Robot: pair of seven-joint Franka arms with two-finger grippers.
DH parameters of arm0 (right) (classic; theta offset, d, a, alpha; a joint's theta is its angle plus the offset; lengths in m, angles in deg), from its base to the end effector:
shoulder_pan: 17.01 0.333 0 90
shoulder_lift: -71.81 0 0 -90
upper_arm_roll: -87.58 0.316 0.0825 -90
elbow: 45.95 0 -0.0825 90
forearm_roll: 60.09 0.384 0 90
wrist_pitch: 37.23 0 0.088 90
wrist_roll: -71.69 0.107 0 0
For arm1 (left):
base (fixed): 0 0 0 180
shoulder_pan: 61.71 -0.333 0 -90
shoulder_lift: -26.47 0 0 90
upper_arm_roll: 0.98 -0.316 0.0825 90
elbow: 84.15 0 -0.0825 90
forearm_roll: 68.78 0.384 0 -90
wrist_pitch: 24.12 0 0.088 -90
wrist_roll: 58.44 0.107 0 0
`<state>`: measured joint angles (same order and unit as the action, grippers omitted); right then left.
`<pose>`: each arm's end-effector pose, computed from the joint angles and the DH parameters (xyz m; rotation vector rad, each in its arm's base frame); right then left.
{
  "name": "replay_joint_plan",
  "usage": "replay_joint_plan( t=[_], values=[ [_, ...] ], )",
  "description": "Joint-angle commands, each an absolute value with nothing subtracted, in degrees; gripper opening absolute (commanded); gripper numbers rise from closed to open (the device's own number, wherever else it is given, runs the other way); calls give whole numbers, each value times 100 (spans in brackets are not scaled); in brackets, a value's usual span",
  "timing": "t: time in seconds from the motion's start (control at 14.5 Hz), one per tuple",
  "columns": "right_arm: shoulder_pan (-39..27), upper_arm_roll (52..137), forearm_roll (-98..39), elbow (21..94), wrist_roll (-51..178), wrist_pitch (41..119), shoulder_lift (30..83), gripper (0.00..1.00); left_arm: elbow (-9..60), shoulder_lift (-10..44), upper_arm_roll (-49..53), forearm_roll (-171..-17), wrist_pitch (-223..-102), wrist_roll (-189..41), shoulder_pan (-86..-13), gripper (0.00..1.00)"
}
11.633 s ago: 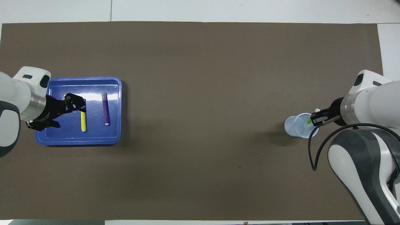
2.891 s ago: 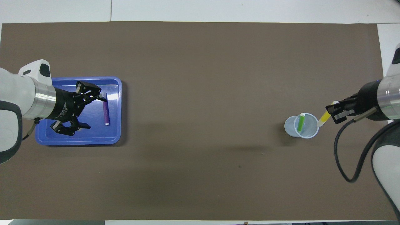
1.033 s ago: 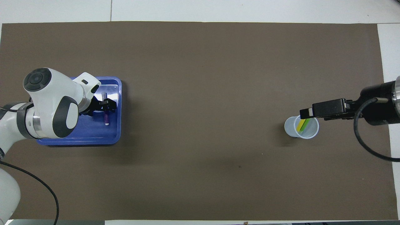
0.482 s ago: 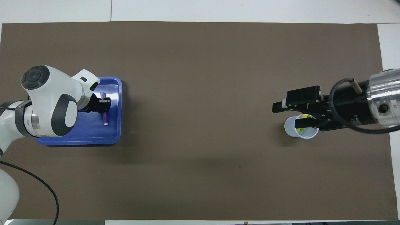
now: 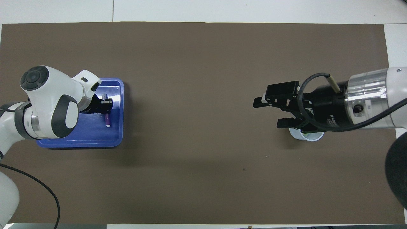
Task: Transfer and insert pens with both arms
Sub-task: 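Lift the purple pen with the left gripper toward the right gripper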
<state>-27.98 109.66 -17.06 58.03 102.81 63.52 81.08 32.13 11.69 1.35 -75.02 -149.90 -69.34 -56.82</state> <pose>0.5001 0.1756 0.6252 -2.3983 0.5619 0.2035 0.5770 -0.0764 0.3131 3.0505 0.2030 -0.1624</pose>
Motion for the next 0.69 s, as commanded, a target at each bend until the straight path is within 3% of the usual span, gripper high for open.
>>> replay_joint_plan(
  t=[0.0,0.28,0.62],
  values=[
    [-2783,10964,-1571,5943,10437,6499,8200,100,2495,1153,87,-7765,-13991,-6977,-5740,0],
    [-2485,10964,-1571,6013,10728,6894,8209,100,1852,1407,96,-7922,-12724,-8205,-5714,0],
    [-2422,10964,-1571,6040,10956,6991,8209,100,1851,2364,131,-9125,-11818,-10415,-5626,0]
  ],
)
